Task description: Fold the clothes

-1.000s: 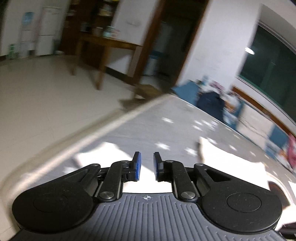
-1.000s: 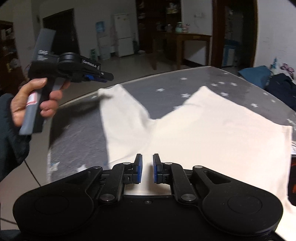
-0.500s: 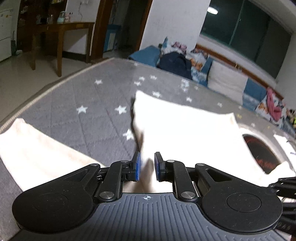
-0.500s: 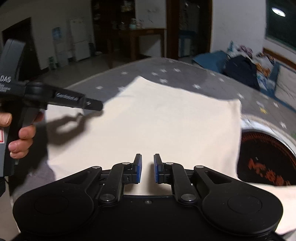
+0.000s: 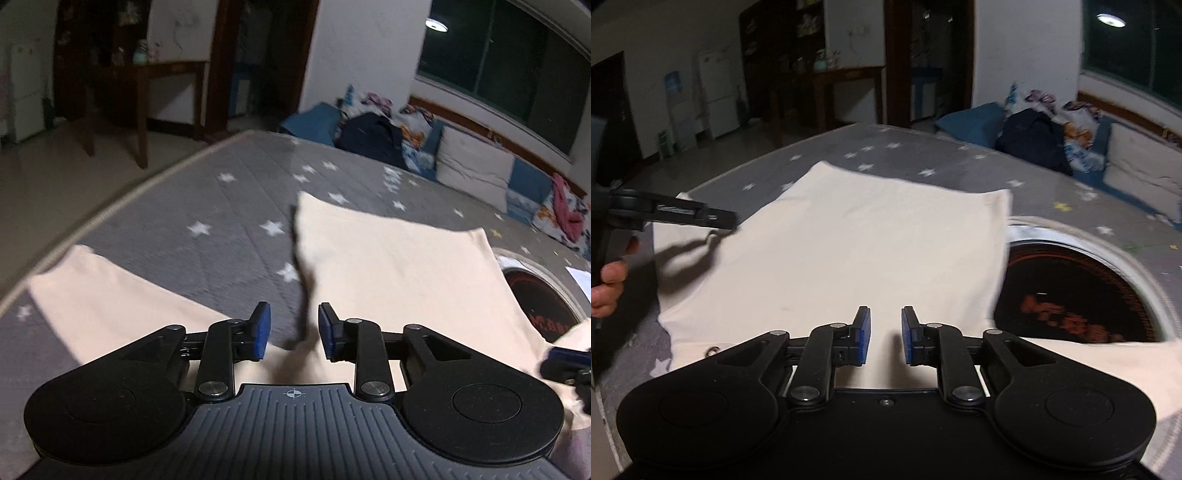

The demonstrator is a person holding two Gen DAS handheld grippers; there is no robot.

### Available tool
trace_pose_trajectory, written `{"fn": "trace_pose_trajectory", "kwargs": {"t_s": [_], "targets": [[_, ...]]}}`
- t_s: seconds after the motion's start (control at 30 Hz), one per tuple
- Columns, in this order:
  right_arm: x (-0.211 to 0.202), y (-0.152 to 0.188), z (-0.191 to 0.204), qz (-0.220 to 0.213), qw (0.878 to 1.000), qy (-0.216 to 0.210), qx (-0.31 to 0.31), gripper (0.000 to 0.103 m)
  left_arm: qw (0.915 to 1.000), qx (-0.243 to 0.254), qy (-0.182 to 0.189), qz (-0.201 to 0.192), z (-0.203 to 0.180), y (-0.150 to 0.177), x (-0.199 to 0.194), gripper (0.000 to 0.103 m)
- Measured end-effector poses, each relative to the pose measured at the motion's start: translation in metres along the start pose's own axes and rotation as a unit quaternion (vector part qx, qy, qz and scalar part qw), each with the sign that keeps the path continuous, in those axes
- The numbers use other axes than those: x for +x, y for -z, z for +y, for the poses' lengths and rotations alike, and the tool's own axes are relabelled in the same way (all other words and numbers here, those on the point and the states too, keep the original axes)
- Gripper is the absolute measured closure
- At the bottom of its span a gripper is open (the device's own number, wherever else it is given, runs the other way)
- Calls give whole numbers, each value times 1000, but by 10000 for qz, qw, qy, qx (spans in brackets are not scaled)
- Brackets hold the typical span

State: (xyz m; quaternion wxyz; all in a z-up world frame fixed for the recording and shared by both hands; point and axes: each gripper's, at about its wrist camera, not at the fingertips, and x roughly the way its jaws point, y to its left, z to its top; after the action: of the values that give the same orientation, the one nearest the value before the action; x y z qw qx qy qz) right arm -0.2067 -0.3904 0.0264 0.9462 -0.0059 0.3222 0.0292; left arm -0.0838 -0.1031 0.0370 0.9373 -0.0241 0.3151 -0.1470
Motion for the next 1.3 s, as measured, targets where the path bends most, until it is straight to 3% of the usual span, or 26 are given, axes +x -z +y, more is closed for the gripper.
{"fn": "trace_pose_trajectory", "kwargs": {"t_s": [0.3,0.57,0.83,1.3], "targets": [[-40,37,-73,-257,9922,926,790,77,9943,-221,-1003,-300,43,8,-21,51],[-63,80,-156,-302,9678,2014,1480,75,9840,-316,-1701,-438,75,18,-19,41],[-73,110,-209,-378,9470,2538,1933,71,9773,-458,-1986,-578,87,24,-14,34],[-72,107,-254,-364,9399,2722,2030,65,9763,-1010,-1831,-558,95,9,-3,30]]}}
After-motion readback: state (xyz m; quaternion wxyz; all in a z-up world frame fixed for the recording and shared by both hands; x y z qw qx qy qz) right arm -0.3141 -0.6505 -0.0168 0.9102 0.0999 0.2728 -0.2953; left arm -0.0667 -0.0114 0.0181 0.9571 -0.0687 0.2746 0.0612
